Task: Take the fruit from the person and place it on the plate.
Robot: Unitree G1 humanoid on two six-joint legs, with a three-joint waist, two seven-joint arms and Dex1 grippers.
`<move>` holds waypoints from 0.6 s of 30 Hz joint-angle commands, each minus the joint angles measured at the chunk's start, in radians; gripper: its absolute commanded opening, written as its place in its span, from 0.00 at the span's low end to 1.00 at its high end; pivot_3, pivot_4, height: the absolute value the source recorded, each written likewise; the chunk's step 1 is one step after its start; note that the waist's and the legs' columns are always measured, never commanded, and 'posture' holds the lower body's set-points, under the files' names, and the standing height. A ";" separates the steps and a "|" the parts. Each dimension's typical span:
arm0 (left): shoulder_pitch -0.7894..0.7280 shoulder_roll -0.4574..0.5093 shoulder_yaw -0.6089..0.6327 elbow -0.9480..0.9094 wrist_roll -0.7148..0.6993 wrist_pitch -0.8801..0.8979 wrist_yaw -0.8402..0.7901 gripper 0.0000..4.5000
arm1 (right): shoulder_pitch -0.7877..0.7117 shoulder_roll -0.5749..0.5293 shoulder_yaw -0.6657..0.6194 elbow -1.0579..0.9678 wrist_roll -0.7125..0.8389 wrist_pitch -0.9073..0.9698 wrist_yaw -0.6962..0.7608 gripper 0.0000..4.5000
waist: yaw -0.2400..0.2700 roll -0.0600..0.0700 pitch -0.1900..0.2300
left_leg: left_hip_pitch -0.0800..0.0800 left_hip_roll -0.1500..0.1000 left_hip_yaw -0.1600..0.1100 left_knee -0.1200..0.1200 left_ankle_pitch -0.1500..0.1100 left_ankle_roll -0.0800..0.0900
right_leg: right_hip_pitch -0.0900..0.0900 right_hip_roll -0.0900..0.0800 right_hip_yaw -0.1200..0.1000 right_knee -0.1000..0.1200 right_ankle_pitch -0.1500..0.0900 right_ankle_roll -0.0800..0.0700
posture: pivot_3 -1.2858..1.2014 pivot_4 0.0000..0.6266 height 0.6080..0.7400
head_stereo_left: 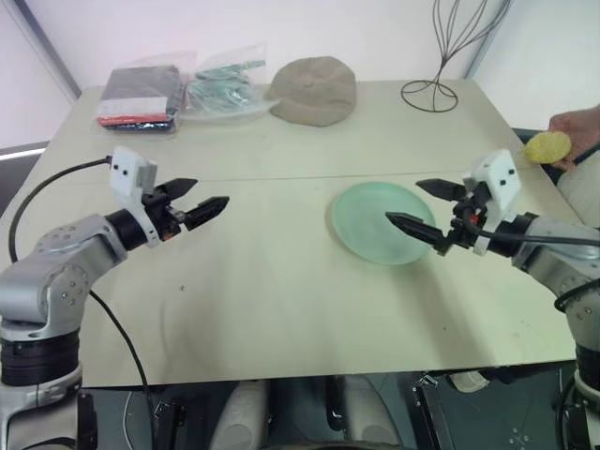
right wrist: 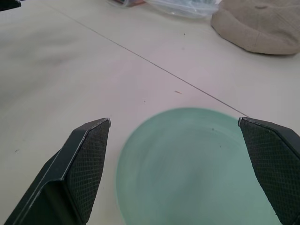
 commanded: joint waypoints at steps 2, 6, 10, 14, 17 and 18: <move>-0.001 0.018 0.032 -0.043 -0.021 -0.008 -0.004 0.98 | -0.029 -0.006 -0.011 -0.016 0.007 -0.005 0.000 1.00 | 0.000 0.000 0.000 | 0.000 0.000 0.000 0.000 0.000 0.000 | 0.000 0.000 0.000 0.000 0.000 -0.001 | 0.52 0.24 1.00; -0.006 0.014 0.036 -0.046 -0.034 -0.003 0.002 0.98 | -0.034 -0.004 -0.006 -0.012 0.005 -0.006 0.001 1.00 | 0.000 0.000 0.000 | 0.000 0.000 0.000 0.000 0.000 0.000 | 0.000 0.000 0.000 0.000 0.000 -0.001 | 0.52 0.24 1.00; -0.003 0.017 0.033 -0.044 -0.033 -0.007 0.002 0.98 | -0.034 -0.004 -0.003 -0.013 0.005 -0.006 -0.001 1.00 | 0.000 0.000 0.000 | 0.000 0.000 0.000 0.000 0.000 0.000 | 0.000 0.000 0.000 0.000 0.000 -0.001 | 0.52 0.24 1.00; -0.004 0.015 0.030 -0.043 -0.032 -0.007 0.002 0.98 | -0.031 -0.006 -0.006 -0.015 0.006 -0.004 -0.001 1.00 | 0.000 0.000 0.000 | 0.000 0.000 0.000 0.000 0.000 0.000 | 0.000 0.000 0.000 0.000 0.000 -0.001 | 0.52 0.24 1.00; 0.001 0.020 0.019 -0.045 -0.023 -0.018 -0.012 0.98 | -0.026 -0.008 -0.013 -0.020 0.008 0.001 -0.003 1.00 | 0.000 0.000 0.000 | 0.000 0.000 0.000 0.000 0.000 0.000 | 0.000 0.000 0.000 0.000 0.000 -0.001 | 0.52 0.24 1.00; 0.001 0.019 0.018 -0.045 -0.022 -0.020 -0.012 0.98 | -0.024 -0.008 -0.014 -0.022 0.009 0.002 -0.004 1.00 | 0.000 0.000 0.000 | 0.000 0.000 0.000 0.000 0.000 0.000 | 0.000 0.000 0.000 0.000 0.000 -0.001 | 0.52 0.24 1.00</move>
